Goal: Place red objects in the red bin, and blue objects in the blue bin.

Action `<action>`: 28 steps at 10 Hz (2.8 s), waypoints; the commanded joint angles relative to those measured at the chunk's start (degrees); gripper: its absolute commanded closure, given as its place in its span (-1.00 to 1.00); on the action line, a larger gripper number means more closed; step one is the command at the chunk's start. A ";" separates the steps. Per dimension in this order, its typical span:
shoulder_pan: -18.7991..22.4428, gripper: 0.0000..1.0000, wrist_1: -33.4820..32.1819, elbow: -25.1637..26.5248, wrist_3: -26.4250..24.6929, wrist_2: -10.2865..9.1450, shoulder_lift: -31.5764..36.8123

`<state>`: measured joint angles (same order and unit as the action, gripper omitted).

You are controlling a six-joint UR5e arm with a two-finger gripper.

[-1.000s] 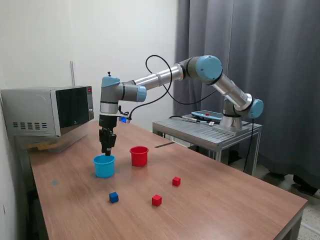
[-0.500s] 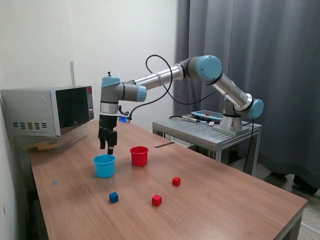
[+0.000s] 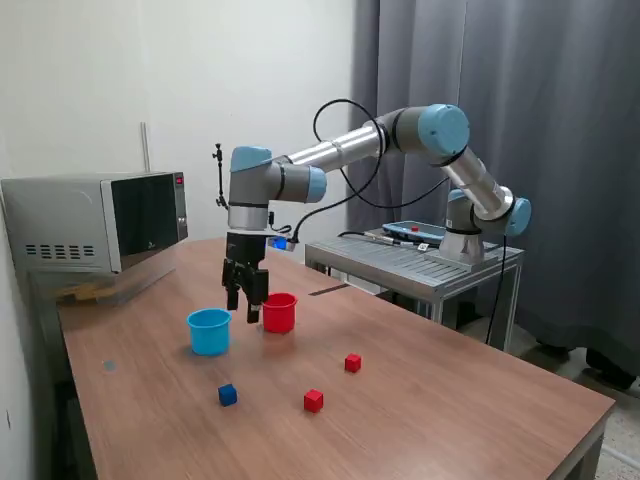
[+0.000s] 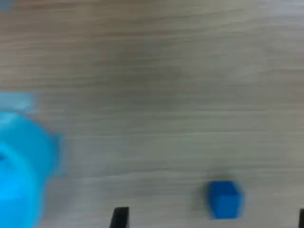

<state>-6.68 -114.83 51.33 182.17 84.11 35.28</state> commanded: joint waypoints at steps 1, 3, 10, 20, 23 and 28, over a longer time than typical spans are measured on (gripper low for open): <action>5.00 -1.00 -0.48 0.35 -6.28 0.96 0.49; 5.80 -1.00 -0.65 -0.78 -8.83 1.49 0.41; 5.80 -1.00 -1.71 -8.78 -14.05 2.46 -8.46; 4.57 -1.00 -0.39 -13.18 0.46 1.76 -13.04; 4.48 -1.00 -0.48 -14.50 1.17 1.85 -13.39; 4.39 -1.00 -0.92 -16.00 1.00 1.85 -14.88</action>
<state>-2.27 -115.63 35.73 183.23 85.98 20.97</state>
